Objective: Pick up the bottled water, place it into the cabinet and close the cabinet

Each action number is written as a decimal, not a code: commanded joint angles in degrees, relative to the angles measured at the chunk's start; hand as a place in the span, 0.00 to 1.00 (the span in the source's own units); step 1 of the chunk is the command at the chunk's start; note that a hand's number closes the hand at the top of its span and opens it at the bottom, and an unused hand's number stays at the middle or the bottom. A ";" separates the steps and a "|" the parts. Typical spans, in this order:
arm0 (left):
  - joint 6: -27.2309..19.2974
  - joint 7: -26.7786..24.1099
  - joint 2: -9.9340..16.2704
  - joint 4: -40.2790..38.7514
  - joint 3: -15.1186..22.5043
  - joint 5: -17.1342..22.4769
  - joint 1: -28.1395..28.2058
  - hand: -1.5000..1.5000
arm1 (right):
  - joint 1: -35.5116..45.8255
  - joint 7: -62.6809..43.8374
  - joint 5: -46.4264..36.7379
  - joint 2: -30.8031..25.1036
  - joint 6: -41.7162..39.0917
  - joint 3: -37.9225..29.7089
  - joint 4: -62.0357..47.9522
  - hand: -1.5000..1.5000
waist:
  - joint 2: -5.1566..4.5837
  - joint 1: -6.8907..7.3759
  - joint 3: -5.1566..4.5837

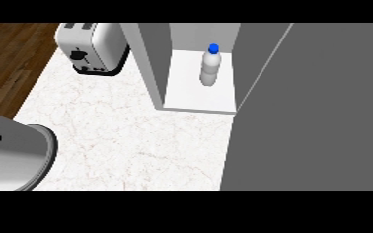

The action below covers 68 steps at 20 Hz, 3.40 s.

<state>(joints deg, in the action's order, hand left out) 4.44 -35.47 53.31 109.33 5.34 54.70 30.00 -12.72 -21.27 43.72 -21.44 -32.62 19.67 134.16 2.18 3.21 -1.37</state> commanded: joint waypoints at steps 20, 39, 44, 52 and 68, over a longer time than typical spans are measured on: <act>13.44 -3.20 3.06 -3.50 -8.40 3.53 5.75 0.00 | 51.34 -19.60 -5.79 21.31 31.88 18.81 -19.73 1.00 | -2.01 4.92 0.94; 24.87 -3.38 -1.61 -5.73 -22.23 5.22 19.51 0.00 | 63.20 -16.02 11.04 19.10 25.50 3.92 -48.63 1.00 | -2.19 -1.45 1.42; 25.75 -2.21 -4.14 -7.46 -23.69 4.72 17.87 0.00 | 63.62 -12.58 10.13 17.37 19.18 -0.91 -57.29 1.00 | -2.33 -1.77 1.37; 26.28 2.05 -6.86 -4.62 -25.18 4.11 17.13 0.00 | 68.14 -1.98 0.48 17.85 15.19 -4.28 -66.78 1.00 | -2.40 -1.86 1.37; 27.75 5.37 -10.26 -4.95 -25.61 0.69 14.41 0.00 | 79.29 5.70 -7.57 15.62 20.77 -11.87 -71.60 0.00 | -2.59 -2.14 1.23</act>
<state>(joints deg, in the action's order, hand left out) 32.94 -30.02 42.66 107.48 -19.52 55.77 47.56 57.14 -18.63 38.44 -1.47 -18.20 16.90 65.52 0.07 2.10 -0.21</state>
